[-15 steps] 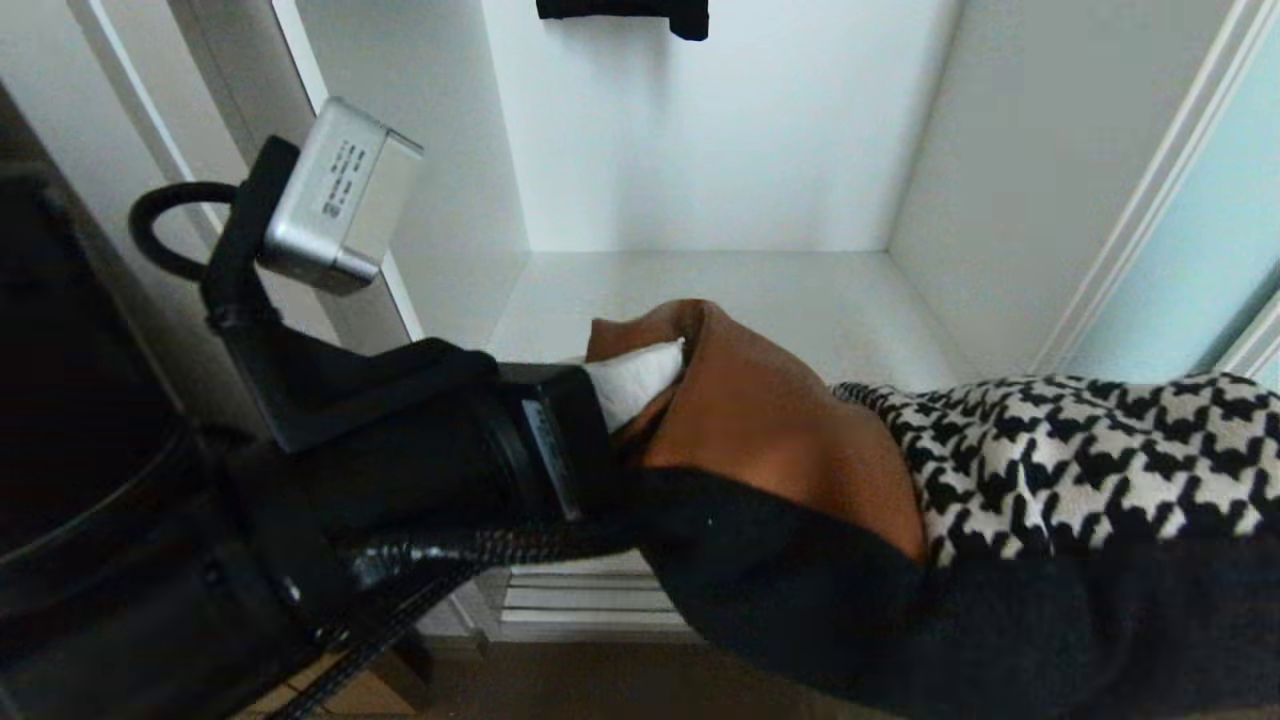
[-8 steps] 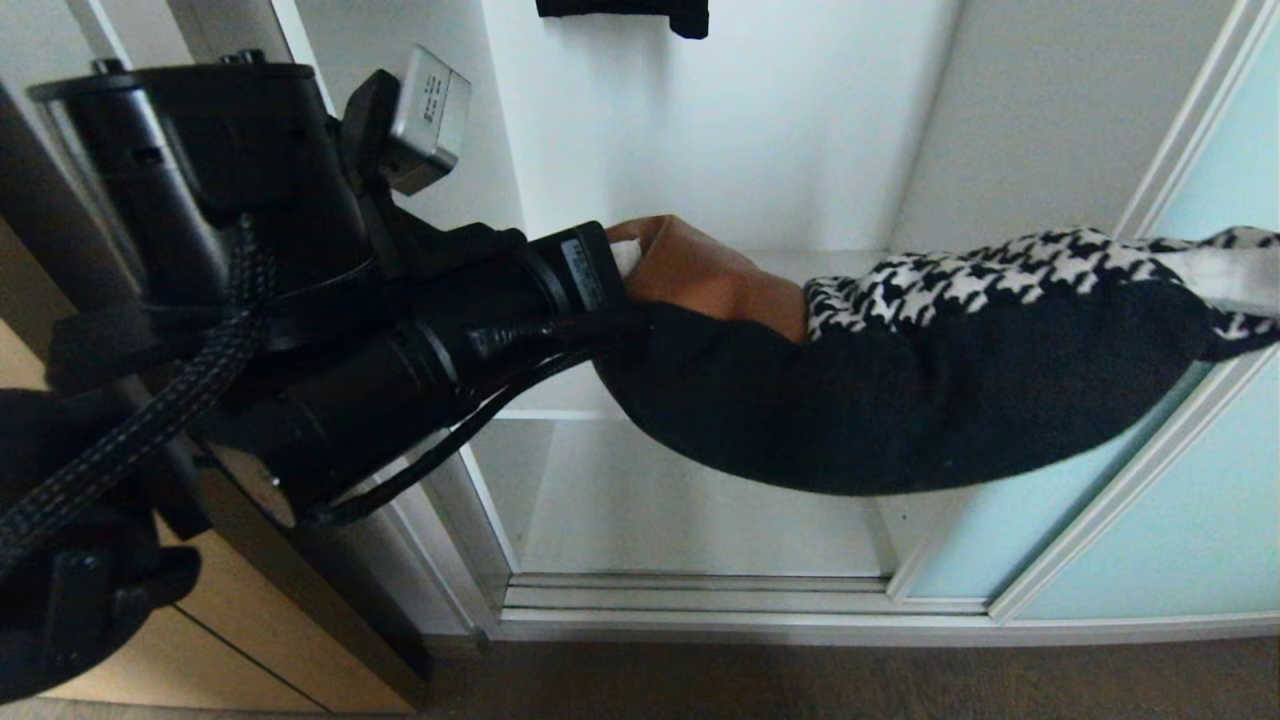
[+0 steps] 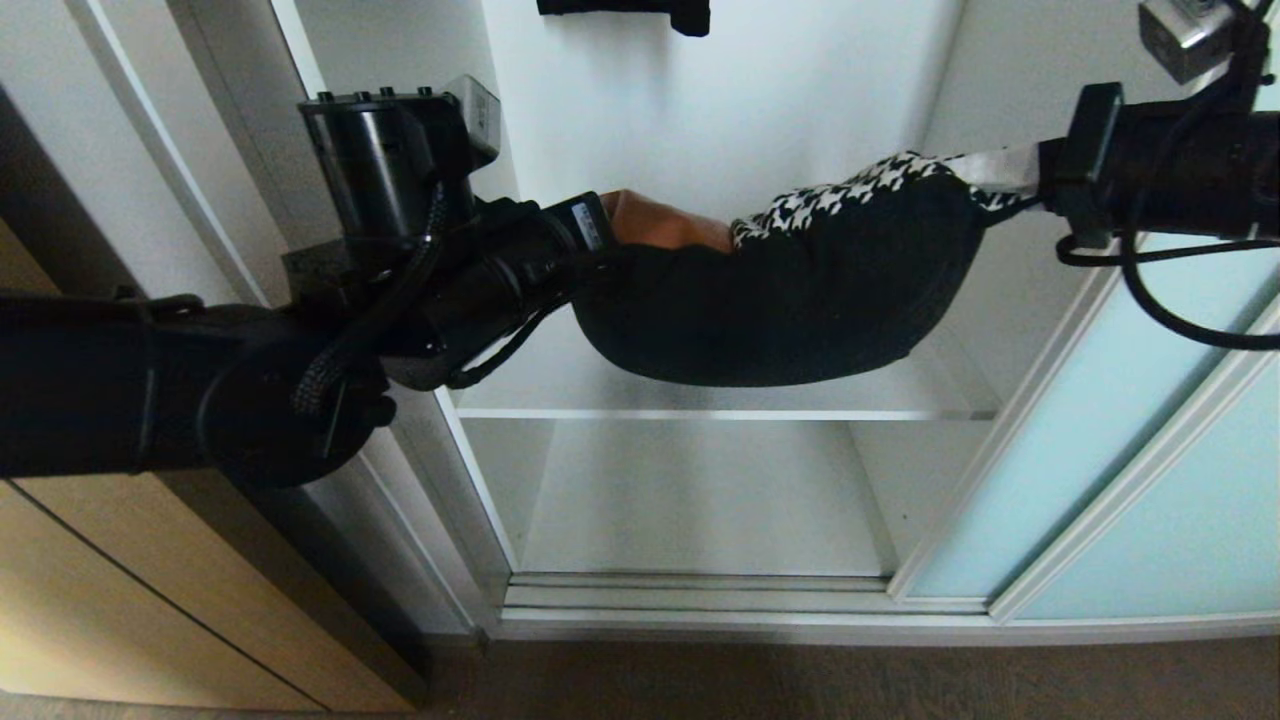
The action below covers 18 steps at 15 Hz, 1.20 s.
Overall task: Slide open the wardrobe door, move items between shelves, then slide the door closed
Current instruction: Place the pillow on the higher shelf
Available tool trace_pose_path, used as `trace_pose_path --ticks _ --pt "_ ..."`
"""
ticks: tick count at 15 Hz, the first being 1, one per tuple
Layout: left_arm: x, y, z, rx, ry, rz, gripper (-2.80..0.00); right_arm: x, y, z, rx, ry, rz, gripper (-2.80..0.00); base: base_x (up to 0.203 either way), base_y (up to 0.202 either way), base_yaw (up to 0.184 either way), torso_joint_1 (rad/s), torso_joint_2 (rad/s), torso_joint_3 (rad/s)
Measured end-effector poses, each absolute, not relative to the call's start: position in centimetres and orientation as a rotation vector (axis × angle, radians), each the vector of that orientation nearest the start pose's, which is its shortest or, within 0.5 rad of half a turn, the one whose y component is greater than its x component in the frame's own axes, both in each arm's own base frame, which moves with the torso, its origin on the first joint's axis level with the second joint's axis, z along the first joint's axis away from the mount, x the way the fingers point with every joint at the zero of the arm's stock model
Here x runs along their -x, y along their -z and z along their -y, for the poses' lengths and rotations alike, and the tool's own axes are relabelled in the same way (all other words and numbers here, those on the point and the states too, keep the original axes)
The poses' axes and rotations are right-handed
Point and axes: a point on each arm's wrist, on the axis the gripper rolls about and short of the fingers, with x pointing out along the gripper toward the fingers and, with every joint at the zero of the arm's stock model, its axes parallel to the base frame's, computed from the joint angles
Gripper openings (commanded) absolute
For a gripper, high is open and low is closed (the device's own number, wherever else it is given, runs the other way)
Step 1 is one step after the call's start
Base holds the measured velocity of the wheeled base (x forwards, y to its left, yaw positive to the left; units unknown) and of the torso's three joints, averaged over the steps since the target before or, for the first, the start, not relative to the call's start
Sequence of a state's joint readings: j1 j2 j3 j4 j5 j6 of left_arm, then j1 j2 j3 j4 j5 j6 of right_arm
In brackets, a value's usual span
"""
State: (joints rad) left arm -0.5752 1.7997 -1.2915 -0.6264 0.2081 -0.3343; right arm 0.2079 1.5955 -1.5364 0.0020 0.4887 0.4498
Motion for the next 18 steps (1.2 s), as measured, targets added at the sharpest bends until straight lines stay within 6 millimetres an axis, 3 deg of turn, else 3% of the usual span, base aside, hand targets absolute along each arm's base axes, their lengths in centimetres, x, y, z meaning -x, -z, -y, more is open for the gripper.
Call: trace_pose_path --ticks 4,8,12,14,16,18 --pt "-36.0 -28.4 19.0 0.386 0.314 0.103 -2.80 -35.4 -35.8 -7.3 -0.426 -0.656 -0.127 -2.80 0.000 0.000 0.000 0.000 0.00 0.000" --pt "-40.7 -27.2 19.1 0.392 0.273 0.143 -2.80 -41.0 -33.0 -7.2 -0.374 -0.644 -0.065 -2.80 0.000 0.000 0.000 0.000 0.00 0.000" --pt "-44.1 -21.5 20.2 0.354 0.244 0.025 -2.80 -44.8 -26.1 -6.7 -0.389 -0.585 -0.229 -2.80 0.000 0.000 0.000 0.000 0.00 0.000" --pt "-45.3 -18.6 20.1 0.343 0.219 -0.067 -2.80 -45.8 -22.9 -6.7 -0.395 -0.563 -0.314 -2.80 0.000 0.000 0.000 0.000 0.00 0.000" --pt "-45.8 -16.4 19.9 0.329 0.195 -0.151 -2.80 -46.2 -20.8 -6.8 -0.403 -0.554 -0.370 -2.80 0.000 0.000 0.000 0.000 0.00 0.000" --pt "-46.4 -15.4 19.7 0.315 0.174 -0.204 -2.80 -46.9 -19.4 -7.0 -0.409 -0.549 -0.398 -2.80 0.000 0.000 0.000 0.000 0.00 0.000"
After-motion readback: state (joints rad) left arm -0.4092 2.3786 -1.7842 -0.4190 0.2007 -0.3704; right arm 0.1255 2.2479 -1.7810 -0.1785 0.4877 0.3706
